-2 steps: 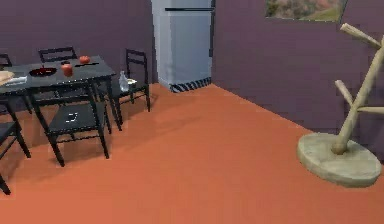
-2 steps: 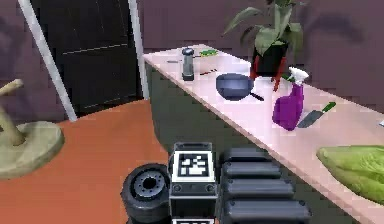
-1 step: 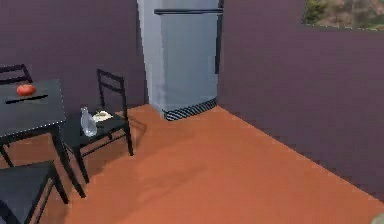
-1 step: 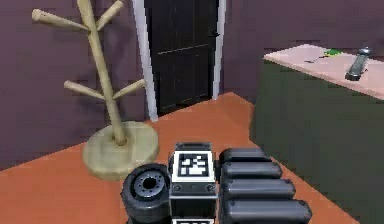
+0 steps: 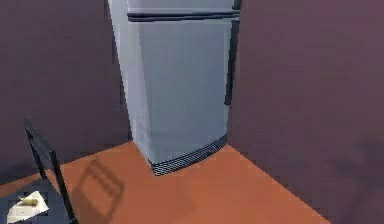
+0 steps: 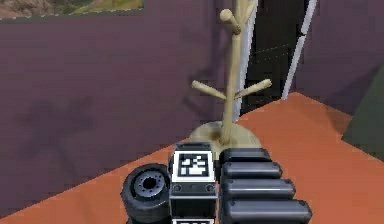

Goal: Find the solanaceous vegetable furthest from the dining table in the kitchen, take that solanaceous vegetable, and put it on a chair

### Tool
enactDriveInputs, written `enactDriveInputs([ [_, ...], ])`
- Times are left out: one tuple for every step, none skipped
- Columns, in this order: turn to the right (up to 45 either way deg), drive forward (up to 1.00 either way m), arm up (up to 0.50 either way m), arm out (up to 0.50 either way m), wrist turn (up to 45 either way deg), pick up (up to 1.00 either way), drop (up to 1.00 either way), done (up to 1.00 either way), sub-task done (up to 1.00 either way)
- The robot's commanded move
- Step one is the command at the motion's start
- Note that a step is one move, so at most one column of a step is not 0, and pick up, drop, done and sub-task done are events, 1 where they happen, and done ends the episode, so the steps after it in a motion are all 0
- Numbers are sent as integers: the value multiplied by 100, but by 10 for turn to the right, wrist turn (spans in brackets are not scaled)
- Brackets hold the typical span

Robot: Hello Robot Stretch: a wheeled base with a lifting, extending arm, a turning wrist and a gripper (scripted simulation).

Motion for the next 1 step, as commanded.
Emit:
enactDriveInputs([
  [-30, 0, 0, 0, 0, 0, 0, 0, 0],
])
